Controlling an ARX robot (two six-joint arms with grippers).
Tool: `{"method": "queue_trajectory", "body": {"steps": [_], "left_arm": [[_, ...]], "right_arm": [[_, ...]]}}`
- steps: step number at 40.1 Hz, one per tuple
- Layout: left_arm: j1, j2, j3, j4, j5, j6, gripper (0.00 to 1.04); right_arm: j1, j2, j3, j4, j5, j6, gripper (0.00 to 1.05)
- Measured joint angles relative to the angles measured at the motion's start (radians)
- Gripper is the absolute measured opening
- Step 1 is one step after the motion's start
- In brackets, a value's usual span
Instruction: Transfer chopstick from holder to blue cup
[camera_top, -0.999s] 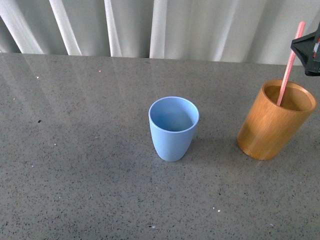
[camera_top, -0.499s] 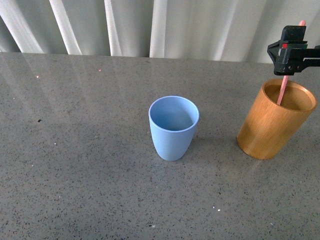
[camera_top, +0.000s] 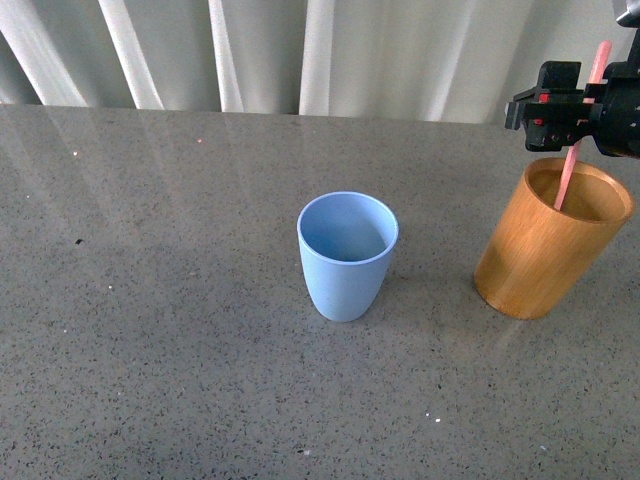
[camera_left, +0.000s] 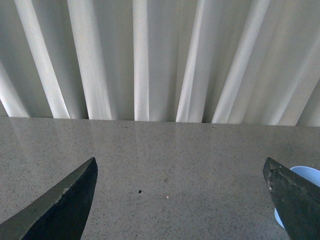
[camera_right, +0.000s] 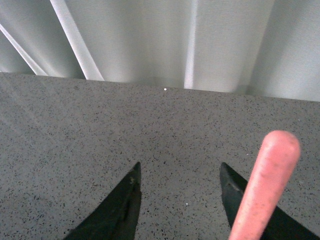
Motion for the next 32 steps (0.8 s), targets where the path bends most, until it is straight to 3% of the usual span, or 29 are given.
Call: {"method": "queue_trajectory", "body": {"steps": [11,23,32], "left_arm": [[0.000,0.000,0.000,0.000,0.000,0.000,0.98],[0.000,0.000,0.000,0.000,0.000,0.000,0.98],[0.000,0.000,0.000,0.000,0.000,0.000,0.98]], "right_arm": [[0.009,-0.032,-0.027,0.002,0.008,-0.006,0.02],[0.017,-0.230,-0.069,-0.032,0.036,-0.087,0.02],[0.079,-0.463,-0.028,-0.087,0.064,-0.146,0.02]]}}
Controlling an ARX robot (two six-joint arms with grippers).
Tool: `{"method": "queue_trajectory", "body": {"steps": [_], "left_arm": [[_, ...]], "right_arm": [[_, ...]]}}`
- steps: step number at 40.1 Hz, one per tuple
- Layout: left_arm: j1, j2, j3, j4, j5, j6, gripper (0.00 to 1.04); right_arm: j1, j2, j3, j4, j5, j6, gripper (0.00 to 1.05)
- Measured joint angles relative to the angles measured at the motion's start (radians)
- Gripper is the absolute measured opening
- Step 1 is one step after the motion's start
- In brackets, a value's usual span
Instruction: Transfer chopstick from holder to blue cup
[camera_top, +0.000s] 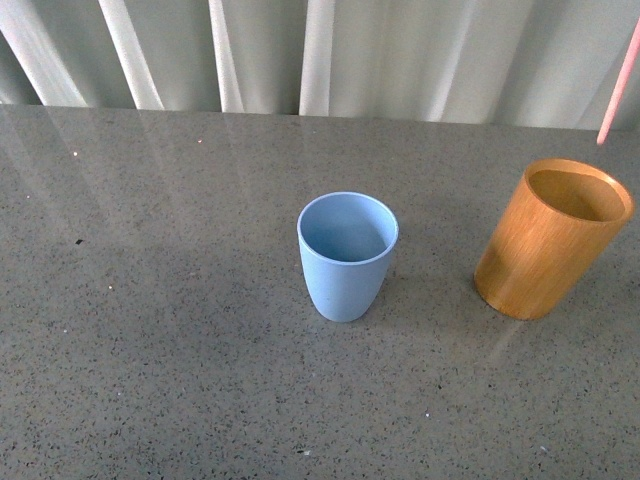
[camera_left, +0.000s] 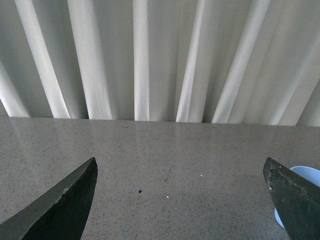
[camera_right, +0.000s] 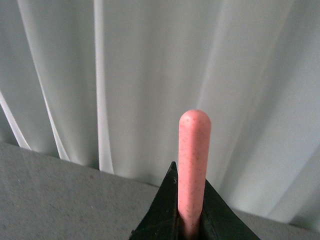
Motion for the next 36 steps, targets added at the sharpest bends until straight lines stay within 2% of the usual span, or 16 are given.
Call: {"method": "queue_trajectory", "body": {"steps": [11,19,36], "left_arm": [[0.000,0.000,0.000,0.000,0.000,0.000,0.98],[0.000,0.000,0.000,0.000,0.000,0.000,0.98],[0.000,0.000,0.000,0.000,0.000,0.000,0.98]], "right_arm": [[0.160,-0.098,0.094,-0.078,-0.031,0.099,0.02],[0.285,0.006,0.112,-0.052,-0.036,0.146,0.02],[0.332,0.216,0.117,0.002,-0.003,0.146,0.02]]}}
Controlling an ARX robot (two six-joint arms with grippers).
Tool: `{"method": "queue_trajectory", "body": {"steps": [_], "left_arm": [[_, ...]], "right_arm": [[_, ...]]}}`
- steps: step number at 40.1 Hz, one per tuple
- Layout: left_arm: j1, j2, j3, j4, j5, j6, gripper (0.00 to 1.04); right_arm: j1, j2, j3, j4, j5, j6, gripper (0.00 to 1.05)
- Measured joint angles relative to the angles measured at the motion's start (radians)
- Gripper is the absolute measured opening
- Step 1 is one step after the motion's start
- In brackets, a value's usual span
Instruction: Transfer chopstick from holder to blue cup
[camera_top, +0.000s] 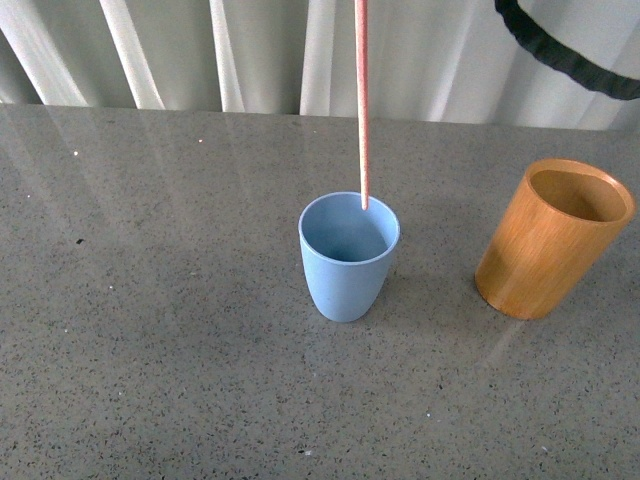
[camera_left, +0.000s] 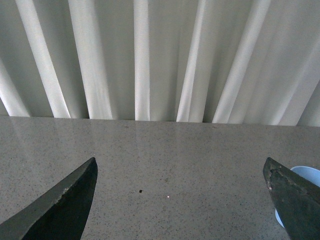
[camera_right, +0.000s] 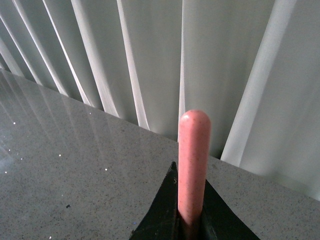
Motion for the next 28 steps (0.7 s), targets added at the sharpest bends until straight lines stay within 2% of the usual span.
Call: {"method": "queue_trajectory", "body": {"steps": [28], "left_arm": [[0.000,0.000,0.000,0.000,0.000,0.000,0.98]], "right_arm": [[0.008,0.145,-0.008,0.091,-0.003,0.005,0.02]]}}
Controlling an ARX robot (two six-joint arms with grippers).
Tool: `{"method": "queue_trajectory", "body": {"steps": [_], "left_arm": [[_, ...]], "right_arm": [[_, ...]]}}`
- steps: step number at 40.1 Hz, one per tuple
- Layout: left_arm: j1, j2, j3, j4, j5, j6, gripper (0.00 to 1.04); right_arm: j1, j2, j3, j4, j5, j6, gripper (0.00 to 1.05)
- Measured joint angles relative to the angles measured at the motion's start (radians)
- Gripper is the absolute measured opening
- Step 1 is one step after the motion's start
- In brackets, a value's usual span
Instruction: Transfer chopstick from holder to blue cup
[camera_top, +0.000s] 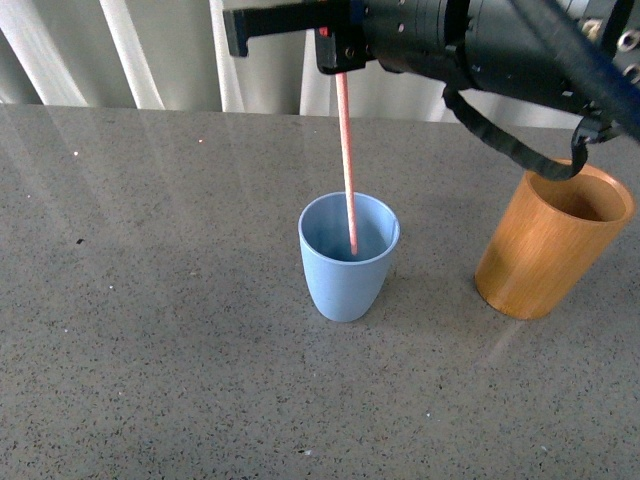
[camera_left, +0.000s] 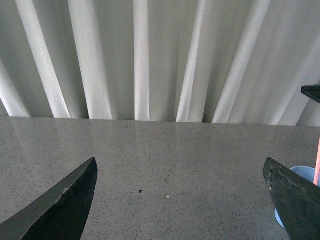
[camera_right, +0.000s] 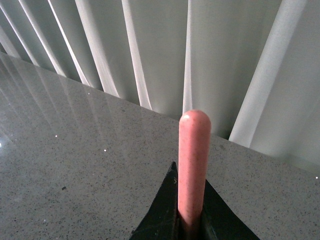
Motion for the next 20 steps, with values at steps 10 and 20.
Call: {"method": "queue_trajectory", "body": {"steps": [10,20], "left_arm": [[0.000,0.000,0.000,0.000,0.000,0.000,0.98],[0.000,0.000,0.000,0.000,0.000,0.000,0.98]], "right_arm": [[0.013,0.098,-0.003,0.041,0.039,0.022,0.02],[0.024,0.142,0.008,0.045,0.065,0.039,0.26]]}}
